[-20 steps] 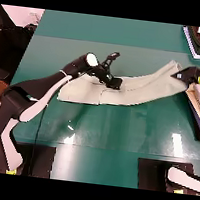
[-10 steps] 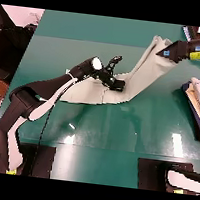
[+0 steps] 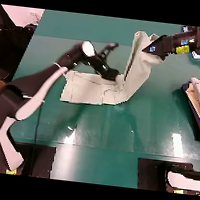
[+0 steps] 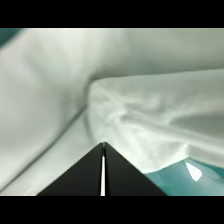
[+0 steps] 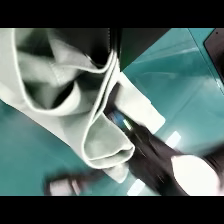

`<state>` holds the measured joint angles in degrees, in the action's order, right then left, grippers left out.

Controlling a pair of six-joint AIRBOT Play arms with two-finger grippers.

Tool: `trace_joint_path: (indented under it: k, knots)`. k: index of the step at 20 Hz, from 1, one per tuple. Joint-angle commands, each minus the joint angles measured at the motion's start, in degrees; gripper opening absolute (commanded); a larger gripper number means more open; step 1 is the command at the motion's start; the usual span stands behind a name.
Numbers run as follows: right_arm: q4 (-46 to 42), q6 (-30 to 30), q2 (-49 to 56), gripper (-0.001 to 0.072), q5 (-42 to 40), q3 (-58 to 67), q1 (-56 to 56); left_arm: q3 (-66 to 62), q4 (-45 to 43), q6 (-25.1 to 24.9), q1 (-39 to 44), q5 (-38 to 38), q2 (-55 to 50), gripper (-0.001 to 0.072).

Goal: Fold the shirts.

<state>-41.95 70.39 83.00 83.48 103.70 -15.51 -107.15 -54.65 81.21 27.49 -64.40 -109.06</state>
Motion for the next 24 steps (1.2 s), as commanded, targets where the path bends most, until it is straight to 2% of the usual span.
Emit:
trace_joint_path:
  k: [1, 5, 8, 9, 10, 11, 13, 17, 21, 24]
  knots:
    - [0.4, -0.1, 1.1, 0.0009, -2.5, 0.2, -3.3, -0.5, -9.7, 0.0, -7.2, -5.5, 8.0, 0.003]
    - [0.5, -2.9, 7.0, 0.0011, -11.0, 0.2, -13.6, -0.5, -15.8, -0.2, -18.4, -10.3, 19.2, 0.003]
    - [0.4, -3.6, 14.6, 0.0016, -24.1, 0.3, -24.8, -0.5, -16.9, -0.2, -24.9, -11.9, 26.0, 0.003]
    - [0.4, -4.1, 16.9, 0.0079, -29.5, 0.3, -28.1, -0.5, -17.0, -0.2, -26.7, -12.3, 27.8, 0.003]
    - [0.3, -5.0, 19.4, 0.0343, -35.5, 0.7, -31.2, -0.5, -17.0, -0.2, -28.3, -12.7, 29.4, 0.0031]
    - [0.2, -5.0, 21.7, 0.0474, -38.8, 2.1, -33.4, -0.5, -17.0, -0.2, -29.7, -13.0, 30.7, 0.003]
    - [-0.3, -5.0, 24.7, 0.0475, -37.4, 6.8, -35.3, -0.5, -16.9, -0.2, -31.3, -13.5, 32.3, 0.0031]
    - [-11.8, -4.6, 22.2, 0.0447, -20.5, 12.9, -31.8, -0.4, -15.6, -0.2, -31.3, -16.0, 32.8, 0.0031]
    - [-22.3, -0.6, 13.5, 0.0447, -7.1, 1.9, -21.9, -0.3, -14.7, -0.2, -31.3, -17.2, 32.8, 0.0031]
    - [-22.1, 1.6, 7.2, 0.0448, -8.1, -11.6, -12.7, -0.3, -13.7, -0.2, -31.3, -17.1, 32.5, 0.0031]
